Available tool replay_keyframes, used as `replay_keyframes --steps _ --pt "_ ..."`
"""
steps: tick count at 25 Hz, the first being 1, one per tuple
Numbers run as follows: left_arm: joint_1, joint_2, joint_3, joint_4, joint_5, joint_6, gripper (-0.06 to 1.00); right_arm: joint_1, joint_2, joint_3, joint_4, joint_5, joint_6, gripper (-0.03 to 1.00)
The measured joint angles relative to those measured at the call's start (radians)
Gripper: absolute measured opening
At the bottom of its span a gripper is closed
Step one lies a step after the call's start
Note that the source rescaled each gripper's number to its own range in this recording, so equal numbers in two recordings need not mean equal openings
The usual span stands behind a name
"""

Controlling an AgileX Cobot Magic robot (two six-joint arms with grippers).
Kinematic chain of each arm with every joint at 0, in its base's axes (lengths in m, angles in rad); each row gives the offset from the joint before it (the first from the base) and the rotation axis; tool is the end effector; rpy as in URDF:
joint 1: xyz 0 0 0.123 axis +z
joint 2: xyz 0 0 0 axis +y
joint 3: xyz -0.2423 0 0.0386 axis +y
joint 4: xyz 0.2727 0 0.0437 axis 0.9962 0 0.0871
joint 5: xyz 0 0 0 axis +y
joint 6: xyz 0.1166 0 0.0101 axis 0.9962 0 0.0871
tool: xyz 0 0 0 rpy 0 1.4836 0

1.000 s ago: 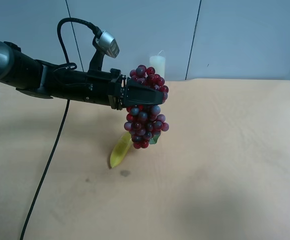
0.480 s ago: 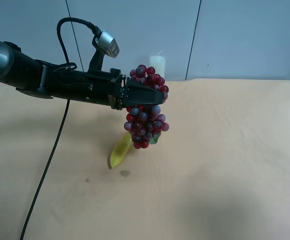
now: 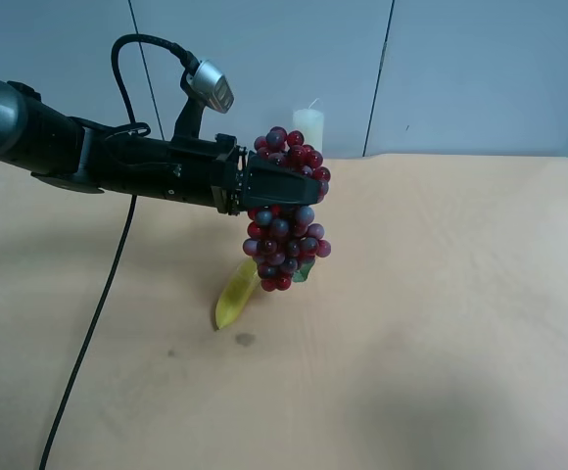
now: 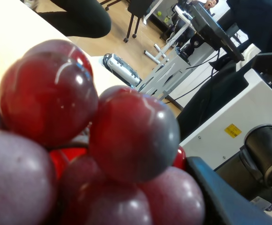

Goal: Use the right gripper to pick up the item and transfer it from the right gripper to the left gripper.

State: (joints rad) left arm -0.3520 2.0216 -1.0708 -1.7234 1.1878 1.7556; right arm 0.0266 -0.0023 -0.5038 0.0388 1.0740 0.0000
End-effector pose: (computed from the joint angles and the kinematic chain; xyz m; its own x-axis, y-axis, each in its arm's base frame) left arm 0.3152 -0.2301 0.1053 -0.6249 0.1427 -0.7676 0.7806 0.1298 -0.6114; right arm 0.0785 0.0061 0.2773 -0.4629 0.0062 -0.8864 -0.0483 0.9983 0.0322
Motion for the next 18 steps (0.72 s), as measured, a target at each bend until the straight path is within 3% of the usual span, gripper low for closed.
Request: replay_keyframes --steps 15,18 --pt "0.000 -0.034 0.000 0.003 -0.001 -0.120 0.02 0.000 0.000 0.000 0.030 0.000 0.000 1.00" --pt "0.001 -0.101 0.000 0.041 -0.001 -0.127 0.02 0.000 0.000 0.000 0.030 0.000 0.000 1.00"
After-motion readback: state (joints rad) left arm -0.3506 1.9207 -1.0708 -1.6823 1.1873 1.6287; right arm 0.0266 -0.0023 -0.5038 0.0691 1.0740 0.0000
